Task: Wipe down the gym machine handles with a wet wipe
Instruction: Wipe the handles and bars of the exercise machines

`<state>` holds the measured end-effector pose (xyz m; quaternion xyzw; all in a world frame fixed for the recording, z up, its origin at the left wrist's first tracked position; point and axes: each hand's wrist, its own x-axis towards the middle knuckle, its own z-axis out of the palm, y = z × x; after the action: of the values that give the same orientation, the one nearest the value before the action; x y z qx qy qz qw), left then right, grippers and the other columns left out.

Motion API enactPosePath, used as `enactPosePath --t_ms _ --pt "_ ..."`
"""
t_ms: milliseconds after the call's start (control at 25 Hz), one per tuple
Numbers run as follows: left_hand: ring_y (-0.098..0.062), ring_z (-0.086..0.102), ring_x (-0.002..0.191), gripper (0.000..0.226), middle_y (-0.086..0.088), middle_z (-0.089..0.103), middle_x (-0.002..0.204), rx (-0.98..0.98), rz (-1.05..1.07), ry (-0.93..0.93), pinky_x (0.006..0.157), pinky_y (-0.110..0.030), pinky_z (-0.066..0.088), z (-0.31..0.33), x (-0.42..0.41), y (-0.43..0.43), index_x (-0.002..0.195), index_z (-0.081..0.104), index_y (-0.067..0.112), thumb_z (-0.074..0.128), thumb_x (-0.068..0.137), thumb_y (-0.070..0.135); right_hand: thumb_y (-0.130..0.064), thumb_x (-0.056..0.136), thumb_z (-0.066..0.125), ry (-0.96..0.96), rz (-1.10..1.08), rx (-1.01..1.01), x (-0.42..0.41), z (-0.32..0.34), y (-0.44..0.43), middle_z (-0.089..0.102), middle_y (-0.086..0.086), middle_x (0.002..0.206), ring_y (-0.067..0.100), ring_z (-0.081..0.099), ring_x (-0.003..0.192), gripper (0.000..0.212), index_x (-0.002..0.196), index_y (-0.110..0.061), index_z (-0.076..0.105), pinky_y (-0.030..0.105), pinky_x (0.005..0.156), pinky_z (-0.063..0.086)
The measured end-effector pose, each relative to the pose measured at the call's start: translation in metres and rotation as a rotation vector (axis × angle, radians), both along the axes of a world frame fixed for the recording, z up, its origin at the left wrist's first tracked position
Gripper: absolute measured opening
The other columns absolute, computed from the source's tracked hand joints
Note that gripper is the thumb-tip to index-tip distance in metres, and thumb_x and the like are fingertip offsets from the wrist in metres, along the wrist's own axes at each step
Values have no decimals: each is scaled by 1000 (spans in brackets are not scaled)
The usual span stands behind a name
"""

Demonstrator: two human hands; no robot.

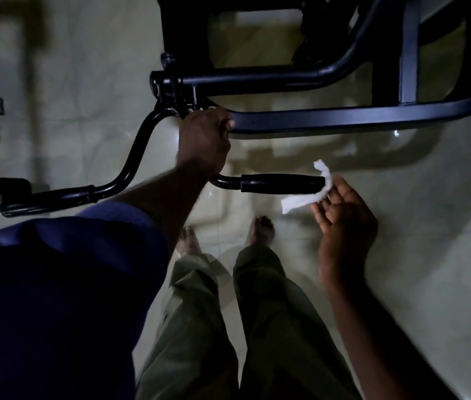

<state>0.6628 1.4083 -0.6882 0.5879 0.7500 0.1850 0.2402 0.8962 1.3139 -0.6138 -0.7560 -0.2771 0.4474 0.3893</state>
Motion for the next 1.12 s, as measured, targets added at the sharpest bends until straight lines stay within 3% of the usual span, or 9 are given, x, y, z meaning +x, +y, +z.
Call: enactPosePath --t_ms 120,200,360,480,680,800,960,1040,1120 --pt "-32 66 92 19 -9 75 94 4 -22 15 83 -38 48 -1 -1 1 95 74 16 58 97 26 -9 101 64 -556 444 280 23 0 -2 71 1 127 9 71 110 33 133 -10 67 19 93 55" --pt "-31 67 91 19 -9 76 93 3 -28 1 83 -39 51 -2 -2 1 95 74 16 58 96 27 -17 97 73 -724 676 429 40 -11 7 71 3 120 18 70 105 29 125 -12 72 25 91 54" --pt "-29 68 90 20 -6 75 91 -36 -41 1 84 -41 53 -4 -3 2 95 73 17 58 98 30 -36 87 81 -698 1002 377 45 -25 35 59 2 120 23 53 117 43 126 -22 68 18 98 38" --pt "-30 69 96 21 -7 76 98 -53 -63 7 89 -43 53 -4 -3 3 99 74 18 58 99 31 -31 84 85 -523 1100 385 33 -35 50 58 0 114 17 58 105 42 116 -16 63 32 93 52" --pt "-29 69 99 25 -4 77 100 -84 -66 6 90 -41 54 -8 -5 3 101 74 19 55 96 35 -4 76 78 -251 909 231 38 -23 37 67 -4 125 7 61 122 80 146 -22 44 38 106 50" --pt "-28 70 101 22 -5 77 102 -95 -65 19 91 -39 53 -6 -4 5 104 75 20 57 97 32 4 85 55 -49 625 285 41 -18 9 70 0 132 13 54 138 73 150 -17 31 41 114 45" --pt "-26 70 99 20 -3 77 99 -114 -58 34 91 -37 53 -1 -1 4 102 75 21 59 99 32 -9 100 66 -526 678 555 47 -15 12 73 6 121 16 69 115 31 131 -10 64 22 99 51" --pt "-25 70 94 18 -1 77 94 -140 -52 16 90 -39 54 0 1 4 97 74 23 59 98 34 -33 97 73 -659 908 577 51 -22 36 63 10 126 21 59 114 33 123 -13 72 24 100 45" --pt "-26 71 89 19 -1 76 89 -181 -54 9 90 -42 55 0 1 6 93 72 25 57 96 38 -55 99 59 -812 1188 442 50 -30 53 57 9 126 26 52 111 45 120 -16 68 38 99 44"
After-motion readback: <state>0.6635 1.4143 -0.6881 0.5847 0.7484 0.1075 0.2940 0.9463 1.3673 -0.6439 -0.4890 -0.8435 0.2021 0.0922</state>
